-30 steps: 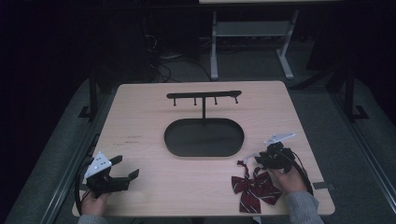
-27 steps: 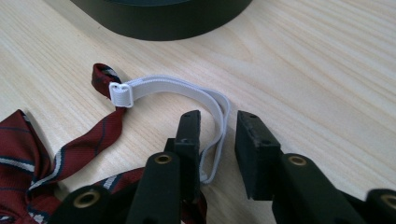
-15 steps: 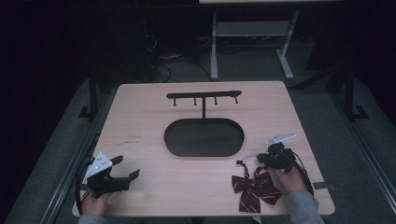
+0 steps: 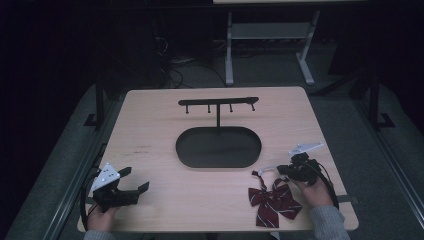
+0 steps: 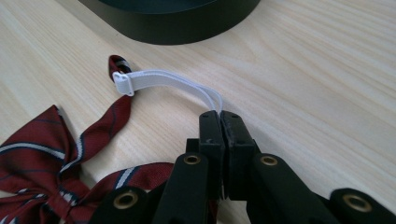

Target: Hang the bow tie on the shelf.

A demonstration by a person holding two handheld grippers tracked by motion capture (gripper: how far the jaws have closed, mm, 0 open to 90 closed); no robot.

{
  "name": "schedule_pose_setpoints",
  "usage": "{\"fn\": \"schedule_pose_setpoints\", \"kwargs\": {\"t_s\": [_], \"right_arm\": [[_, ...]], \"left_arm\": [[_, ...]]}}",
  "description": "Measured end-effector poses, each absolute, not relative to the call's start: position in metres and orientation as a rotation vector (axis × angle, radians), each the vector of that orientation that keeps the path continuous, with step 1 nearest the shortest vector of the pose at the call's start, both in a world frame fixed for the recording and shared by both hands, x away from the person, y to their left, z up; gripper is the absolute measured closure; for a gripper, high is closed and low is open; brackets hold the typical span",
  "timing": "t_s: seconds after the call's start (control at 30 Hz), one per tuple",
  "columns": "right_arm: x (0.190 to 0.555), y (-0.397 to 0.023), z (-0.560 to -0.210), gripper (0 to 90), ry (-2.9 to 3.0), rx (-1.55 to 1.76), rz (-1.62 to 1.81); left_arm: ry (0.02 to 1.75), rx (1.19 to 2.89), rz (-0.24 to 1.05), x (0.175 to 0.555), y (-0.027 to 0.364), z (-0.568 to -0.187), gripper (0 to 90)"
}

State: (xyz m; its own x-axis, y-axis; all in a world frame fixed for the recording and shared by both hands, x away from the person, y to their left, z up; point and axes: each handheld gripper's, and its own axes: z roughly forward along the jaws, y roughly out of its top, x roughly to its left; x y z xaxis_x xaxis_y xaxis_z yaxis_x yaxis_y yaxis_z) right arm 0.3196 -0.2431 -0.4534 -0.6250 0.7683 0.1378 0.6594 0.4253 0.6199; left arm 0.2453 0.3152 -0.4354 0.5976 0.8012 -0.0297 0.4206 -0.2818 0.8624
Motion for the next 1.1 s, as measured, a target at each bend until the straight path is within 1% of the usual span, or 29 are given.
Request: {"fn": "schedule_pose_setpoints", "kwargs": {"t_s": [0.27,0.87,1.1], "right_arm": [[0.311,-0.248,-0.444,87.2,2.522,1.243,1.025],[0.300,-0.242,-0.428,87.3,2.536,1.183,1.074],[0.295,-0.236,-0.413,87.3,2.557,1.099,1.108]], "left_arm": [[0.975,1.910,0.525,0.245,0.316,-0.435,13.0],[0.971,1.908,0.526,0.245,0.317,-0.434,13.0],[0.985,1.895,0.534,0.244,0.319,-0.433,13.0]]}}
